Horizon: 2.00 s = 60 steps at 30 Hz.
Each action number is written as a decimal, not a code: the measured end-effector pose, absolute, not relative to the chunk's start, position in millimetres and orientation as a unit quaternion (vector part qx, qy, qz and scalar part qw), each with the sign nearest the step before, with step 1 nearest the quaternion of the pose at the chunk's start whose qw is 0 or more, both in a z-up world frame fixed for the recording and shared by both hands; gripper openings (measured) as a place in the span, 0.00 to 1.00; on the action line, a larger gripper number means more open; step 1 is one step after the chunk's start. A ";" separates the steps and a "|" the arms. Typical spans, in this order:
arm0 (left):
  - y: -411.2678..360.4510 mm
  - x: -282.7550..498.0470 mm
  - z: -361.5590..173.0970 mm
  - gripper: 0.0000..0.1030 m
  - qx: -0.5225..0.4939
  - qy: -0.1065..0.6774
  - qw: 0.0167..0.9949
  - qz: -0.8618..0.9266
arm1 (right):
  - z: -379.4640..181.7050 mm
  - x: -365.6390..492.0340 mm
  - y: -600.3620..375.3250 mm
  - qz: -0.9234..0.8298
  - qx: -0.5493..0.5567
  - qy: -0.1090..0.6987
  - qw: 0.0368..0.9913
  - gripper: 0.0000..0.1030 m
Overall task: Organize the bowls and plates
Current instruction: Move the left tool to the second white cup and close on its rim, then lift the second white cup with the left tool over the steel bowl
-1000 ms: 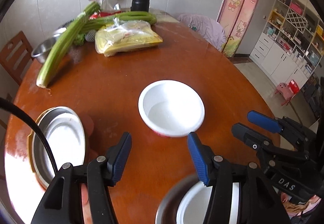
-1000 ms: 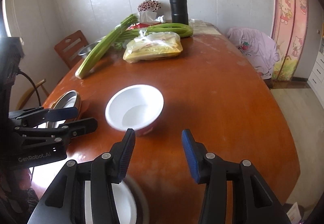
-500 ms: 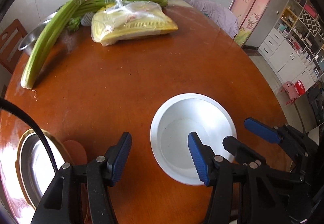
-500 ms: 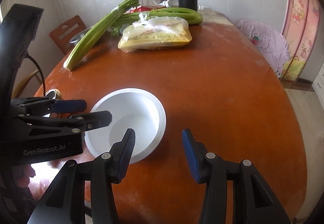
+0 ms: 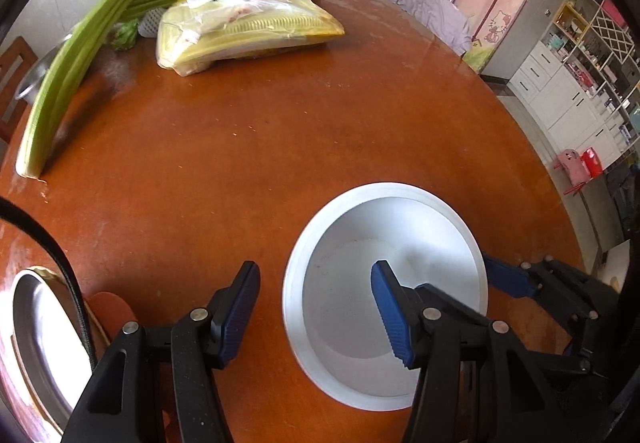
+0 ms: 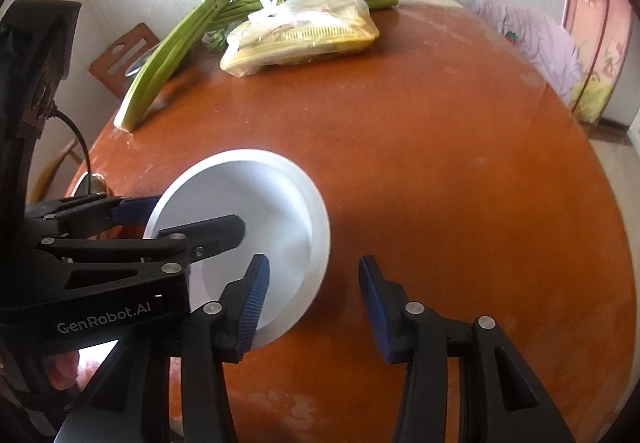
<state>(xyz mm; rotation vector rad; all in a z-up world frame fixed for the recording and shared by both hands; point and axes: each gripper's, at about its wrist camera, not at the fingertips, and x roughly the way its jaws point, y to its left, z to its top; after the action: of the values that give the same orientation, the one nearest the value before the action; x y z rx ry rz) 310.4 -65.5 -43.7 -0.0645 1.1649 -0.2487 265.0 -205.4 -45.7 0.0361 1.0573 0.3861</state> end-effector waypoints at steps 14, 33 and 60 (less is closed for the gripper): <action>-77.1 302.2 -33.2 0.49 -0.041 0.542 0.827 -0.143 | -41.0 255.8 -199.0 0.209 0.019 0.495 0.843 0.35; -77.9 261.1 17.0 0.49 -0.040 0.498 0.851 -0.160 | 2.9 215.9 -203.4 0.211 0.029 0.454 0.865 0.35; -63.0 144.3 60.0 0.50 -0.033 0.439 0.882 -0.170 | 41.7 104.9 -193.5 0.229 0.023 0.409 0.883 0.35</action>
<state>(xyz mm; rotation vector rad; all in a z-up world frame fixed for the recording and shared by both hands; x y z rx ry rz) 144.3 -63.0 60.0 -0.0692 0.9135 -0.3541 104.9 -193.5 41.7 0.0472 0.8515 0.4777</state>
